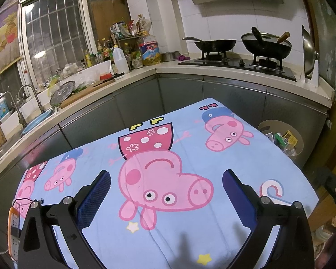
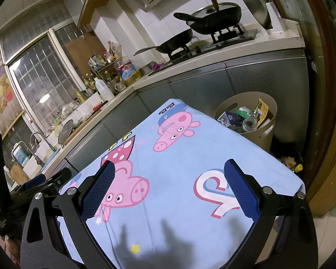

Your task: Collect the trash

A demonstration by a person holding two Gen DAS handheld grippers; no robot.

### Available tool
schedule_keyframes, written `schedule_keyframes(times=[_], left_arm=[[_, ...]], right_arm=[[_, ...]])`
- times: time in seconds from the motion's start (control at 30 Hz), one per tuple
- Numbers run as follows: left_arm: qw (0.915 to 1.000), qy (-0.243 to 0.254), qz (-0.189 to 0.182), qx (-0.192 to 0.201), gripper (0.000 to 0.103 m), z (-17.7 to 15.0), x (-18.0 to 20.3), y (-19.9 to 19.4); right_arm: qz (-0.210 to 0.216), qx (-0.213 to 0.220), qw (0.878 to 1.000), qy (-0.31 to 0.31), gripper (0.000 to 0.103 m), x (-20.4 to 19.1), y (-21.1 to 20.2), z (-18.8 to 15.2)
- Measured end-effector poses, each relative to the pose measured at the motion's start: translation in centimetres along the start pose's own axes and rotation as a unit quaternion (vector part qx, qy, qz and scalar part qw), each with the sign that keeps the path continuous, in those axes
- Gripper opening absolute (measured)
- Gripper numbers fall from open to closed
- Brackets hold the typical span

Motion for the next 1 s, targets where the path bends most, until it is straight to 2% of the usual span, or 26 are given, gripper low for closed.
schedule_keyframes(times=[1.0], left_arm=[[1.0000,-0.004,0.006,-0.006,0.099,-0.53,-0.29,0.21]], right_arm=[[0.001,-0.001,1.000,0.001,0.097,-0.07,-0.03,0.02]])
Point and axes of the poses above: each gripper's, at about its wrist camera, not at the fingertips, and y roughly the way its jaws point, x to its right, z to its top, the point moved 8 cm from there along y, roughly the way its jaws point, and after that the axes turned 11 degrees about -y, right-handed, at the moved point
